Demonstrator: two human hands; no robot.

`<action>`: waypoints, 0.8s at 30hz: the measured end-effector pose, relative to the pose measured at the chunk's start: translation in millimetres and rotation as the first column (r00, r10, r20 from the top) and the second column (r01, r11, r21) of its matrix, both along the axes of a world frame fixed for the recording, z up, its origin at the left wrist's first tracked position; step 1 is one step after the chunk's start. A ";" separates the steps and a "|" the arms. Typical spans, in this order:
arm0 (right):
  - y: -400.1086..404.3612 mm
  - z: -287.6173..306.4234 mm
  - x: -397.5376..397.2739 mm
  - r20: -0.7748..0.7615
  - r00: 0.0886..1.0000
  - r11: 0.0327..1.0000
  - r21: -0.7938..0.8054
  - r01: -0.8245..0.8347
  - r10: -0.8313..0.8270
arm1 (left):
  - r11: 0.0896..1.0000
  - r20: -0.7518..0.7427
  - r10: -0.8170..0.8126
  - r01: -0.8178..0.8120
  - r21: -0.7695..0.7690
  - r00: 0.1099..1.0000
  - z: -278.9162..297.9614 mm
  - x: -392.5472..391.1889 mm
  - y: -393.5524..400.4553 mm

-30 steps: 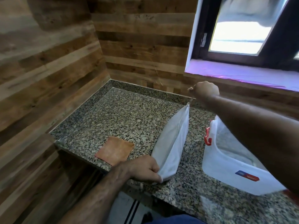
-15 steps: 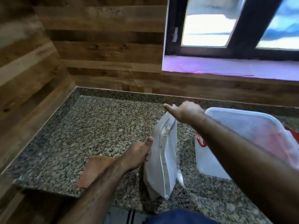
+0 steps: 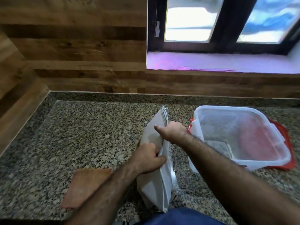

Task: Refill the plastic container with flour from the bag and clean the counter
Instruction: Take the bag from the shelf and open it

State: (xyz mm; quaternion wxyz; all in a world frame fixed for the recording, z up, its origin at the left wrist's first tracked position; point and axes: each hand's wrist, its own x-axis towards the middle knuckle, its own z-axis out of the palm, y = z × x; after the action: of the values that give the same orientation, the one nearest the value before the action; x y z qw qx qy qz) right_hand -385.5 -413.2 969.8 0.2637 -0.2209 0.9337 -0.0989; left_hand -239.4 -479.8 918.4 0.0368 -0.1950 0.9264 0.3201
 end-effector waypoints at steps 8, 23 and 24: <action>-9.4 0.8 2.0 0.027 0.999 0.998 0.047 -0.033 0.032 | 0.995 -0.066 -0.085 0.088 0.048 0.994 -3.7 5.2 -7.2; -24.2 40.9 38.6 -0.307 0.901 0.923 -0.139 -0.360 0.305 | 0.776 -0.286 0.601 -0.459 0.433 0.746 12.4 44.4 -66.4; -23.4 50.4 39.4 -0.359 0.870 0.897 -0.157 -0.414 0.339 | 0.753 -0.293 0.633 -0.482 0.448 0.716 17.9 45.8 -73.3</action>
State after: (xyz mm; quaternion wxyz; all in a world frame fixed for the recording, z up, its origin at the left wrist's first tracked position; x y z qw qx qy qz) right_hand -346.1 -436.5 1020.1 0.0944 -0.4418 0.8847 -0.1147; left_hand -193.6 -553.1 936.3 -0.2340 -0.3849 0.7363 0.5049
